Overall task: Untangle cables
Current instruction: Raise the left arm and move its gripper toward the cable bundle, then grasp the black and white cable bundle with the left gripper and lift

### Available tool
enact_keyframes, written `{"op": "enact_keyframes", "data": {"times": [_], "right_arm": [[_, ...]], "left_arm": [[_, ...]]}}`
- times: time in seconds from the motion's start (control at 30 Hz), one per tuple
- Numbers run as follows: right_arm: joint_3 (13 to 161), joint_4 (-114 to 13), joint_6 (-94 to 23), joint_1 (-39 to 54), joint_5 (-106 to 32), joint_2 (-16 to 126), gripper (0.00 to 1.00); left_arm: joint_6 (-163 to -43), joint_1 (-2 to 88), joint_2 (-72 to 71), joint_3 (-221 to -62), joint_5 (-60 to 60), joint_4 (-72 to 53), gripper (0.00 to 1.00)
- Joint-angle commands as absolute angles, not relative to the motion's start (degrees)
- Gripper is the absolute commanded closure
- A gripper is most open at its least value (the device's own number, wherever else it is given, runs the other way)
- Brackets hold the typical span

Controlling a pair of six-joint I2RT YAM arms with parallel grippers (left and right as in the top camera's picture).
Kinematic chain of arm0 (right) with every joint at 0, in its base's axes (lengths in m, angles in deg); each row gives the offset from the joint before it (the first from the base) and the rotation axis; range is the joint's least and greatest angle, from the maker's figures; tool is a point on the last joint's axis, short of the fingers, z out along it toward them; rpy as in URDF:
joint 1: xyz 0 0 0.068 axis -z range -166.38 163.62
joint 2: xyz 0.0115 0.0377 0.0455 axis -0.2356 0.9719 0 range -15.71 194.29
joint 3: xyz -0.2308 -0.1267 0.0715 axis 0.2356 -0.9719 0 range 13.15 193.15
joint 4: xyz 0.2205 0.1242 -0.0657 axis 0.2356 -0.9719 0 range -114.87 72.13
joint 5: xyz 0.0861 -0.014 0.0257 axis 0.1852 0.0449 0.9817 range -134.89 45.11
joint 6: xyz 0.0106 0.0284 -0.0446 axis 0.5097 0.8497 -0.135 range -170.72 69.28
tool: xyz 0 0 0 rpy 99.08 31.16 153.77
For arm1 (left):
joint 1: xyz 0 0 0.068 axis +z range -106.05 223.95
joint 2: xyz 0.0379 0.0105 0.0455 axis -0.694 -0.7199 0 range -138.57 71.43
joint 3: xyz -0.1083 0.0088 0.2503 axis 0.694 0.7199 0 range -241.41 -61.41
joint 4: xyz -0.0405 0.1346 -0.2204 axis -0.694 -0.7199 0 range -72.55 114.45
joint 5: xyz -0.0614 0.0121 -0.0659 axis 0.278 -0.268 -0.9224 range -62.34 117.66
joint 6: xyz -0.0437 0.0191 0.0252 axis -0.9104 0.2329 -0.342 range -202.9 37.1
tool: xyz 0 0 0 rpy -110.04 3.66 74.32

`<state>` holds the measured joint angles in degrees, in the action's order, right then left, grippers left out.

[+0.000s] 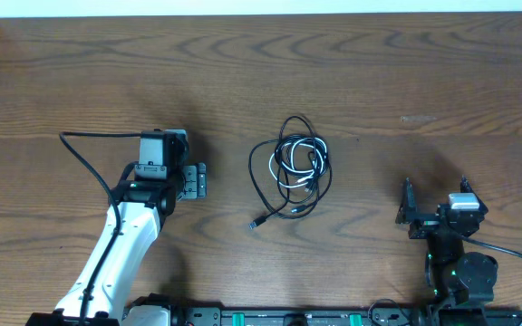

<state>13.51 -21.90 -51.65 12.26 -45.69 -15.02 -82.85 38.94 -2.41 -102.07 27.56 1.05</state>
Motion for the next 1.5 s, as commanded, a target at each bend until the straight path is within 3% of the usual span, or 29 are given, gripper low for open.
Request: {"op": "enact_keyframes", "data": {"times": [0.0,0.6,0.77,1.13,1.47], "right_arm": [[13.46,-22.16,-52.53,12.08,-45.14,-15.32,0.01],[13.46,-22.18,-52.53,12.08,-45.14,-15.32,0.01],[13.46,-22.18,-52.53,12.08,-45.14,-15.32,0.01],[13.46,-22.18,-52.53,12.08,-45.14,-15.32,0.01],[13.46,-22.16,-52.53,12.08,-45.14,-15.32,0.01]], "left_arm": [[-82.23,39.15,-2.68,-103.34,26.99,0.81,0.15],[-82.23,39.13,-2.68,-103.32,26.75,0.04,0.15],[-79.48,38.65,-2.68,-103.32,21.64,-0.04,0.15],[-79.72,24.79,-4.88,-111.28,21.66,-0.15,0.15],[-79.68,19.96,-16.29,-121.35,21.64,0.5,0.15]]}}
